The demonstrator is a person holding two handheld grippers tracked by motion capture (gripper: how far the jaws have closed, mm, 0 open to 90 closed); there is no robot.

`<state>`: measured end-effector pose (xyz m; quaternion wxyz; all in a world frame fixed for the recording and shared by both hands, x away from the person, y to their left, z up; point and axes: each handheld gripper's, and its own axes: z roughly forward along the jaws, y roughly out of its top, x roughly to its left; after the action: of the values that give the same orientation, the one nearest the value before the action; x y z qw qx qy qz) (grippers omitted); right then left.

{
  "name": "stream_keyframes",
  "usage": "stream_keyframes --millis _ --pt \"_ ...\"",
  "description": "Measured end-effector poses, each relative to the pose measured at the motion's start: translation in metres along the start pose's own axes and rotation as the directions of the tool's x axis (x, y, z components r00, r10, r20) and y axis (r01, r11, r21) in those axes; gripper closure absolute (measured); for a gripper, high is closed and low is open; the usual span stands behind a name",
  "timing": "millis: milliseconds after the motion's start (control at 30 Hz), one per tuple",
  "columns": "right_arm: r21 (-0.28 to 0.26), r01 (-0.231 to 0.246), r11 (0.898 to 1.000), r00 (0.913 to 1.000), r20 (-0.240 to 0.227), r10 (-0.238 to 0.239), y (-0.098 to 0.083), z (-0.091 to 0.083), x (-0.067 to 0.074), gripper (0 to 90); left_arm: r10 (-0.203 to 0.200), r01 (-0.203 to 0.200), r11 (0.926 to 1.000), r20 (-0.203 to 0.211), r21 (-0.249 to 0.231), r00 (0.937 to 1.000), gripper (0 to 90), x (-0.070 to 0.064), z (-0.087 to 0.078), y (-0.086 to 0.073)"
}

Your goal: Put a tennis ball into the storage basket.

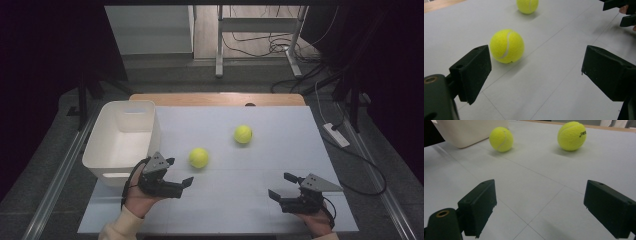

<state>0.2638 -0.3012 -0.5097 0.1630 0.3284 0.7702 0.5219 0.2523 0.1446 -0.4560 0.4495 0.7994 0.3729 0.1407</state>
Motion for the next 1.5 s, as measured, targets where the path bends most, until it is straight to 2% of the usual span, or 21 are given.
stream_keyframes --millis 167,600,833,1200,1500 --pt "-0.001 -0.003 1.0 1.0 0.001 0.003 0.0 0.0 0.0 11.2 0.012 -0.012 0.9998 -0.005 0.013 0.9999 9.6 -0.002 0.0 0.006" --pt "-0.002 -0.004 1.0 1.0 -0.005 0.004 0.0 0.0 0.0 11.2 0.014 -0.014 0.9989 -0.014 0.045 0.9998 9.6 -0.004 0.006 0.018" --pt "0.003 -0.003 1.0 1.0 -0.002 0.003 0.0 0.0 -0.001 11.3 0.018 -0.015 0.9983 -0.042 0.056 0.9989 8.4 -0.003 0.011 0.026" --pt "0.009 0.001 1.0 1.0 -0.007 -0.001 -0.001 0.001 0.0 11.3 0.02 -0.017 0.9976 -0.055 0.067 0.9983 7.6 -0.003 0.024 0.034" --pt "0.008 0.004 1.0 1.0 -0.006 -0.004 -0.001 0.001 -0.001 11.3 0.016 -0.01 0.9954 -0.057 0.095 0.9983 7.1 -0.002 0.037 0.039"
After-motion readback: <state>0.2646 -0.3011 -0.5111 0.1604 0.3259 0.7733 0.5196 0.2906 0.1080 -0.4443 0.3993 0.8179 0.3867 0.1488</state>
